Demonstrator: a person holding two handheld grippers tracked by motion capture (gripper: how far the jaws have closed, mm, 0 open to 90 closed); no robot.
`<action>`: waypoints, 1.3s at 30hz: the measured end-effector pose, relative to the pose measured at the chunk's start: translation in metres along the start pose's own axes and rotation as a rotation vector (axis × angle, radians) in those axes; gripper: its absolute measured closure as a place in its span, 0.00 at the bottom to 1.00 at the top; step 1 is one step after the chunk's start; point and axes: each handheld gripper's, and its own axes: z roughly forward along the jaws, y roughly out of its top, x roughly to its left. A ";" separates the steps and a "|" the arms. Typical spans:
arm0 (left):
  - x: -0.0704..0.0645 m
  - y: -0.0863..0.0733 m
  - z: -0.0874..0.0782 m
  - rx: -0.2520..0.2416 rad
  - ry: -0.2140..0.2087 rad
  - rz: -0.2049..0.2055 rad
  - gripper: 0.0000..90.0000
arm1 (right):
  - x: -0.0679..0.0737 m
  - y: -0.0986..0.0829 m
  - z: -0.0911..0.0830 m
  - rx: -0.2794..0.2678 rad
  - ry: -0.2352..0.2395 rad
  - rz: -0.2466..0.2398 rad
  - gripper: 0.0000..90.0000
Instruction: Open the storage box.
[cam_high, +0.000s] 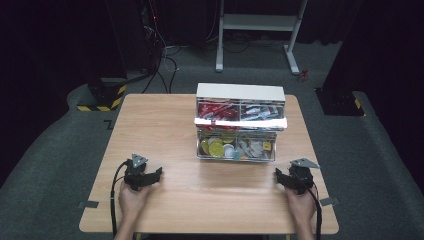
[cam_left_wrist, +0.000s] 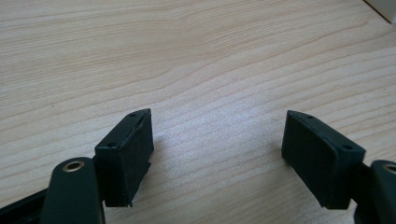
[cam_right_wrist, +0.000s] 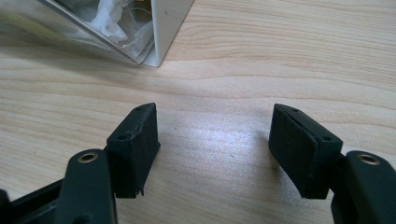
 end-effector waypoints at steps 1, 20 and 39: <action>0.000 0.000 0.000 0.002 -0.002 0.000 0.28 | 0.000 0.000 0.000 0.000 0.000 0.001 0.37; 0.000 0.000 0.000 -0.001 0.001 -0.003 0.28 | 0.001 0.000 -0.005 0.008 0.039 0.005 0.52; 0.000 0.000 0.000 -0.001 -0.001 -0.003 0.29 | 0.016 0.009 -0.044 -0.079 0.204 -0.024 0.52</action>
